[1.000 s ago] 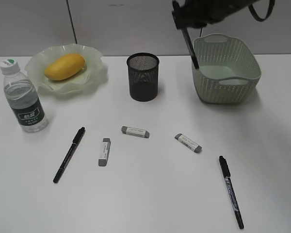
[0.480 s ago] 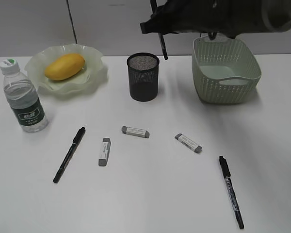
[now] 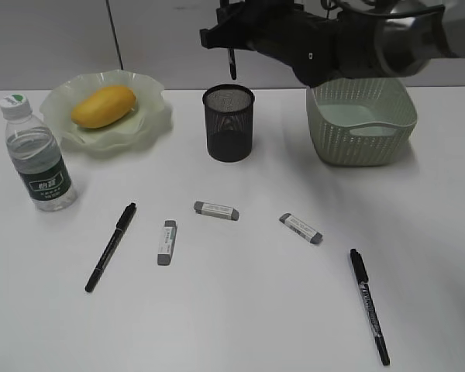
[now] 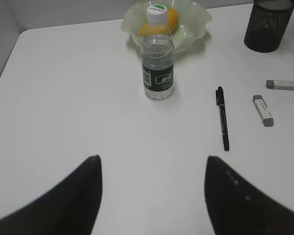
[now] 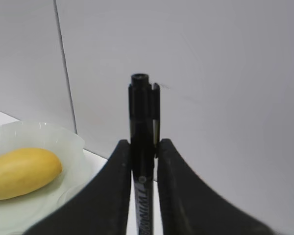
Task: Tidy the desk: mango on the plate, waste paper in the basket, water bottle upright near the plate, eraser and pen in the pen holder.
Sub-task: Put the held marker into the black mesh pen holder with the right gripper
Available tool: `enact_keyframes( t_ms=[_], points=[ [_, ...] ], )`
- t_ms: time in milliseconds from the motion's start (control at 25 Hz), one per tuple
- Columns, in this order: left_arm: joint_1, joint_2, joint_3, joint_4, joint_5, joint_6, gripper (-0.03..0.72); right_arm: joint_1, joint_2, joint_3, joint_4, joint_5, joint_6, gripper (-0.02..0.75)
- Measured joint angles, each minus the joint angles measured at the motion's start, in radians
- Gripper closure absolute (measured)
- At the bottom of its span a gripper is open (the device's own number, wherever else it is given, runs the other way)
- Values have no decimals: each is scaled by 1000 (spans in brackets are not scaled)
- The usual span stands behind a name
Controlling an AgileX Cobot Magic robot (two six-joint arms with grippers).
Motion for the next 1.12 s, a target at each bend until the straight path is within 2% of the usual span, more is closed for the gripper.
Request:
enact_keyframes(
  t_ms=[360,560,640,720,840,960,1120],
  points=[
    [0,0,0,0,0,0,190,9,45,0,-99,-12,79,601],
    [0,0,0,0,0,0,190,9,58,0,-104,62,98,598],
    [0,0,0,0,0,0,190,9,60,0,-121,68,119,535],
    [0,0,0,0,0,0,190,9,60,0,-137,58,131,405],
    [0,0,0,0,0,0,190,9,60,0,-143,53,143,258],
    [0,0,0,0,0,0,190,9,51,0,-150,85,149,213],
    [0,0,0,5,-1,0,190,11,-10,0,-169,188,150,204]
  ],
)
